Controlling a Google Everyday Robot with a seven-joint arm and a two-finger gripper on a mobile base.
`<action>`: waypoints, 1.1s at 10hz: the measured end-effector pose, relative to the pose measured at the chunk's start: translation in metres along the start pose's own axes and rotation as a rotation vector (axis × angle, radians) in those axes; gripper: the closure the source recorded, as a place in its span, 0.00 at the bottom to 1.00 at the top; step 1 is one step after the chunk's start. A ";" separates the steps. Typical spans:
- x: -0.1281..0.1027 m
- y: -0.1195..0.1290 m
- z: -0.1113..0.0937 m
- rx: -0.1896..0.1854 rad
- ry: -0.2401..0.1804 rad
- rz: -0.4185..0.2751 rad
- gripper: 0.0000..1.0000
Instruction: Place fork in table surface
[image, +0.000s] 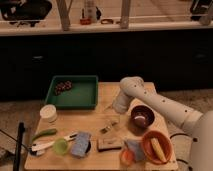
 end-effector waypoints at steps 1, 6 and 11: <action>0.000 0.000 0.000 0.000 0.000 0.000 0.20; 0.000 0.000 0.000 0.000 0.000 0.000 0.20; 0.000 0.000 0.000 0.000 0.000 0.000 0.20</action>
